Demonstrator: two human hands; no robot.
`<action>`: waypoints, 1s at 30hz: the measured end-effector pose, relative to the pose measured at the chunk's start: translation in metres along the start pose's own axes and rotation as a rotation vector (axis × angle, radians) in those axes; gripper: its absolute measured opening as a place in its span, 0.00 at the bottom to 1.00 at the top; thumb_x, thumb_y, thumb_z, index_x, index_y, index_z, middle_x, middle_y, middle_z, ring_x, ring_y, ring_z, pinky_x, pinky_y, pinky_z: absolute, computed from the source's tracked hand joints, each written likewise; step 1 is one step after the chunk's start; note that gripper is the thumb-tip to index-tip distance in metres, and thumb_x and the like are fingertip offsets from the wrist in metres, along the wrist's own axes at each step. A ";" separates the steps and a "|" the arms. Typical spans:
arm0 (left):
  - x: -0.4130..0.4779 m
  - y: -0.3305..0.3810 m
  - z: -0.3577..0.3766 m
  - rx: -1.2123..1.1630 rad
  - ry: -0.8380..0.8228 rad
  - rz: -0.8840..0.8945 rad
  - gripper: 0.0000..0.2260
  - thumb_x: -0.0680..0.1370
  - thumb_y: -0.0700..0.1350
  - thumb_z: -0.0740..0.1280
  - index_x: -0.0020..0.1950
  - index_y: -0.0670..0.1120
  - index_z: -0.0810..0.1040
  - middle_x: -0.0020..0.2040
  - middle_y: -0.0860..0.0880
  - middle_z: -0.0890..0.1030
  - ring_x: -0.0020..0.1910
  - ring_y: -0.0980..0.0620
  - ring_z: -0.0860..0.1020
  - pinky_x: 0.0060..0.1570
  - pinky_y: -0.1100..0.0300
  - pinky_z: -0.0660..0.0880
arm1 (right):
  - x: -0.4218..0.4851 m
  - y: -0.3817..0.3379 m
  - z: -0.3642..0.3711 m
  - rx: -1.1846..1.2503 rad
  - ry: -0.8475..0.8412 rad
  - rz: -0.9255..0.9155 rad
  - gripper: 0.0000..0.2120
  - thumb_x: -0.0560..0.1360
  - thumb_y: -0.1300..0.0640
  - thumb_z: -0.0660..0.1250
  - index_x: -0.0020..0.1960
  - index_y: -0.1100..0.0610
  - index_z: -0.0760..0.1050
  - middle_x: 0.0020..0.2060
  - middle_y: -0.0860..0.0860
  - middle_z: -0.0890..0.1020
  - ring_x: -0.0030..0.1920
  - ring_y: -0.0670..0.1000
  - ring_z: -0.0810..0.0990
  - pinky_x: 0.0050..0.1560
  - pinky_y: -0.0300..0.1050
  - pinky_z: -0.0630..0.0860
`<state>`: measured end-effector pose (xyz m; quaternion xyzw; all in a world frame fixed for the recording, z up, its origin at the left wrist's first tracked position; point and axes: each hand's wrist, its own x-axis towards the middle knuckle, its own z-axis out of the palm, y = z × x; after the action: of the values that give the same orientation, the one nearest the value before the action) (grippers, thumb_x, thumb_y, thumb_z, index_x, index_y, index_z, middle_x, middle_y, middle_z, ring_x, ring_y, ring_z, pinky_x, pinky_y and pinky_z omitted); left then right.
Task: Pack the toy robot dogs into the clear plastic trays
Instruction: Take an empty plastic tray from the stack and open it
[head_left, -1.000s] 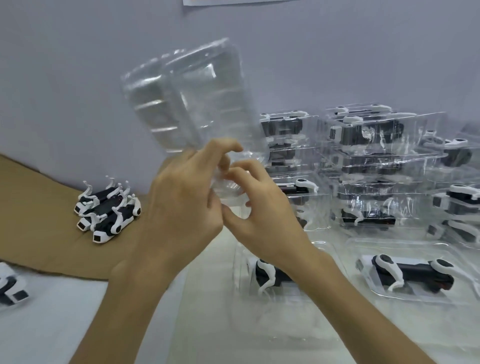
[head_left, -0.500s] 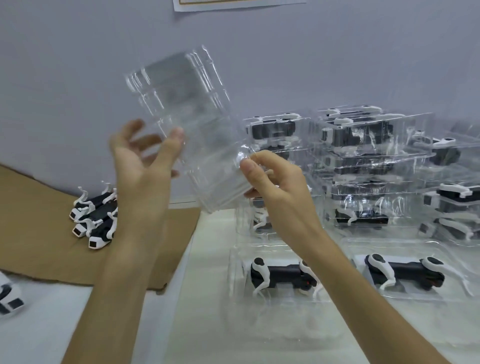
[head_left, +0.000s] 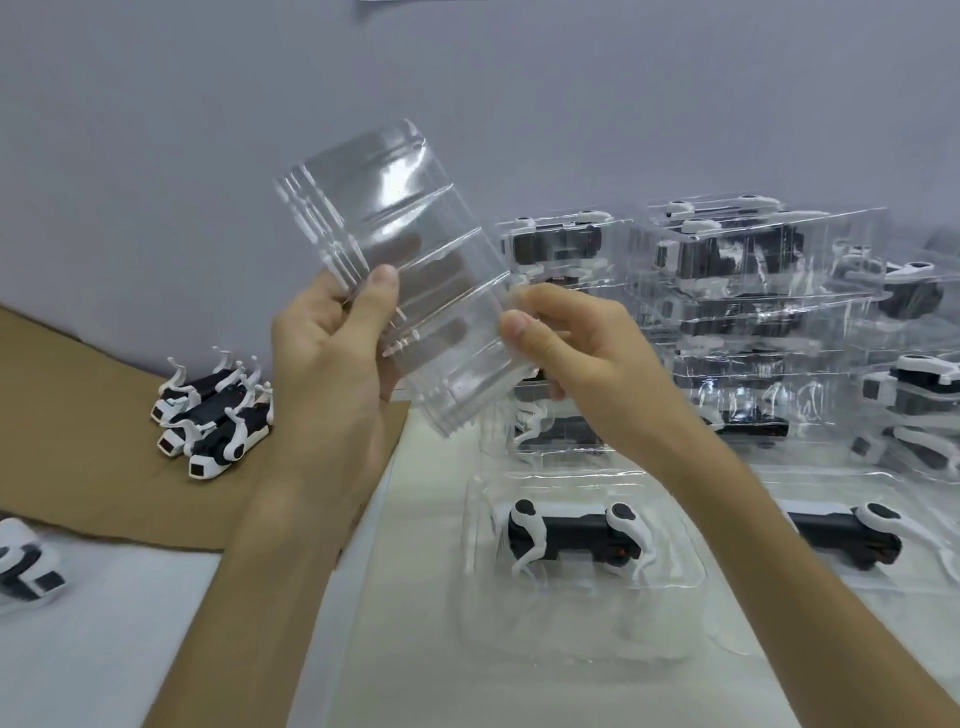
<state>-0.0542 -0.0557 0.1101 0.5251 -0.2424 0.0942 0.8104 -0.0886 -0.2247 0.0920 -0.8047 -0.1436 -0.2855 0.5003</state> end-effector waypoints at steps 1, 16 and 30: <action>0.000 -0.001 0.000 -0.017 0.029 -0.001 0.07 0.84 0.38 0.62 0.55 0.39 0.79 0.43 0.47 0.87 0.45 0.49 0.86 0.42 0.57 0.83 | 0.000 -0.002 -0.001 -0.018 0.009 -0.012 0.14 0.80 0.48 0.64 0.50 0.59 0.80 0.38 0.52 0.79 0.37 0.66 0.75 0.42 0.65 0.76; 0.001 -0.011 0.011 -0.038 -0.054 0.117 0.04 0.80 0.44 0.66 0.52 0.45 0.80 0.43 0.49 0.87 0.45 0.49 0.87 0.38 0.57 0.82 | 0.004 -0.012 -0.009 0.270 0.164 -0.011 0.05 0.77 0.59 0.71 0.45 0.61 0.81 0.34 0.48 0.85 0.35 0.47 0.85 0.44 0.41 0.82; 0.048 -0.080 -0.110 -0.330 0.831 -0.378 0.16 0.83 0.44 0.56 0.35 0.51 0.71 0.30 0.55 0.74 0.27 0.57 0.72 0.29 0.64 0.75 | 0.004 -0.012 -0.029 0.295 0.356 -0.017 0.07 0.77 0.60 0.72 0.46 0.64 0.77 0.37 0.52 0.86 0.38 0.53 0.86 0.44 0.44 0.81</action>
<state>0.0520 0.0038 0.0323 0.3423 0.1898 0.1076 0.9139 -0.1011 -0.2450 0.1130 -0.6585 -0.1002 -0.4028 0.6277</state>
